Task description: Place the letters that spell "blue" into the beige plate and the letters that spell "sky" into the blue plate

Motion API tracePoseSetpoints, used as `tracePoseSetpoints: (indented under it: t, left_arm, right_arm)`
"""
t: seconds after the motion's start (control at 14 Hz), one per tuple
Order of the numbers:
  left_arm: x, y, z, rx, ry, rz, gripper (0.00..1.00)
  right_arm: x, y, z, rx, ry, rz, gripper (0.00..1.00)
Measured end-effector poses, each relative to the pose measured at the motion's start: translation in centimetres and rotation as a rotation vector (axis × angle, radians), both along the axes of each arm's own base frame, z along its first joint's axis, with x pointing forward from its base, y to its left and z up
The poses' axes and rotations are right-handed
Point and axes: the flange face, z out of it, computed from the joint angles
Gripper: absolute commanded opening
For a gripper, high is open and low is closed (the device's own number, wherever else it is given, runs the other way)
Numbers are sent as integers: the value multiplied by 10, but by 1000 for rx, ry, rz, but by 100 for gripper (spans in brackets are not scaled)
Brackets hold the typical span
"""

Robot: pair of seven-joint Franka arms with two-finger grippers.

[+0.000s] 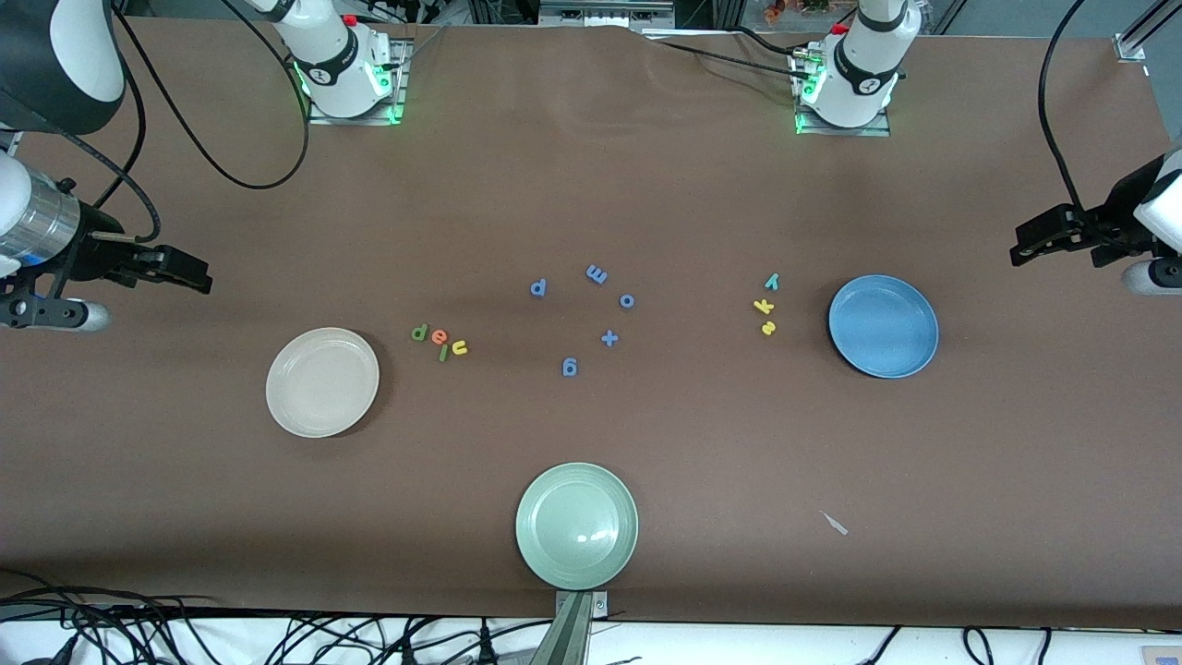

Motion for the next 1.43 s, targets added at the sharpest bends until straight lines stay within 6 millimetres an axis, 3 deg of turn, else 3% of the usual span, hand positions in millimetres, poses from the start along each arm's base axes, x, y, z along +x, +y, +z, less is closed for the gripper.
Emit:
tracePoseSetpoints:
  t: [1.43]
  left_arm:
    - [0,-4,0,1,0,12,100]
  right_arm:
    - [0,0,0,0,0,-1,100]
